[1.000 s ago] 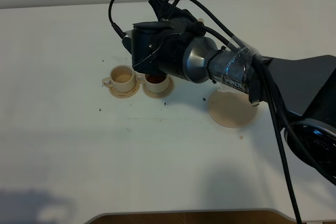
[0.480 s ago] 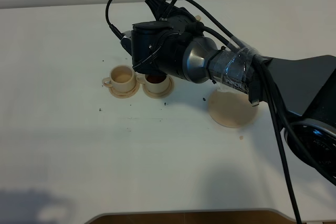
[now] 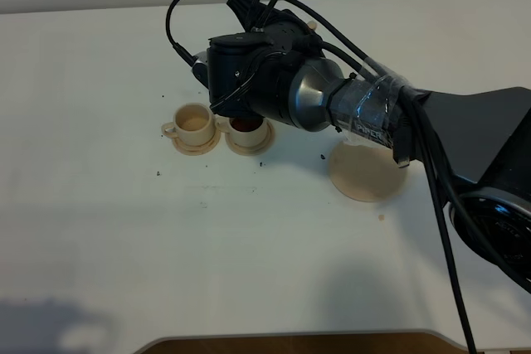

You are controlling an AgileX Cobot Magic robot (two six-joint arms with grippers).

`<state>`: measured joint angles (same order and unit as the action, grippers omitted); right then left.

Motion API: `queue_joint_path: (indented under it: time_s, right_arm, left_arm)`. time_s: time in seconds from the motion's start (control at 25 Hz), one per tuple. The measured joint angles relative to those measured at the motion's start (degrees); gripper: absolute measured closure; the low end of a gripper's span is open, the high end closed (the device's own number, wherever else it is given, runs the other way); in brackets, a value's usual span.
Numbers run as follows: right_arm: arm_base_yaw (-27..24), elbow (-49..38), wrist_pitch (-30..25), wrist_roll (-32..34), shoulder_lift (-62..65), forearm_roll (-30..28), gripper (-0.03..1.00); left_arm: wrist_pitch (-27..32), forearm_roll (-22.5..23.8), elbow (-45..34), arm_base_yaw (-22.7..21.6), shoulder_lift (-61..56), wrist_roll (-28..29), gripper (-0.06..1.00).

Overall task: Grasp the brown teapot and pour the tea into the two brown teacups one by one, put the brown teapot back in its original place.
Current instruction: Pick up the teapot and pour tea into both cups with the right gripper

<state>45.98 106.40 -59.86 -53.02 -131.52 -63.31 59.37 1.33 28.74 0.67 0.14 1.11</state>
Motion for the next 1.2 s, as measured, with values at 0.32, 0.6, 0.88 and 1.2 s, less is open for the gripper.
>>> queue_joint_path:
  time_s: [0.32, 0.6, 0.88, 1.2]
  right_arm:
    - [0.0, 0.0, -0.02, 0.44, 0.0, 1.72, 0.85]
    - [0.0, 0.0, -2.58, 7.27, 0.0, 6.04, 0.85]
    - [0.0, 0.0, -7.87, 16.07, 0.0, 10.48, 0.85]
    - [0.0, 0.23, -9.24, 25.67, 0.0, 16.91, 0.85]
  left_arm:
    - [0.0, 0.0, 0.0, 0.0, 0.0, 0.0, 0.44]
    - [0.0, 0.0, 0.0, 0.0, 0.0, 0.0, 0.44]
    - [0.0, 0.0, 0.0, 0.0, 0.0, 0.0, 0.44]
    - [0.0, 0.0, 0.0, 0.0, 0.0, 0.0, 0.44]
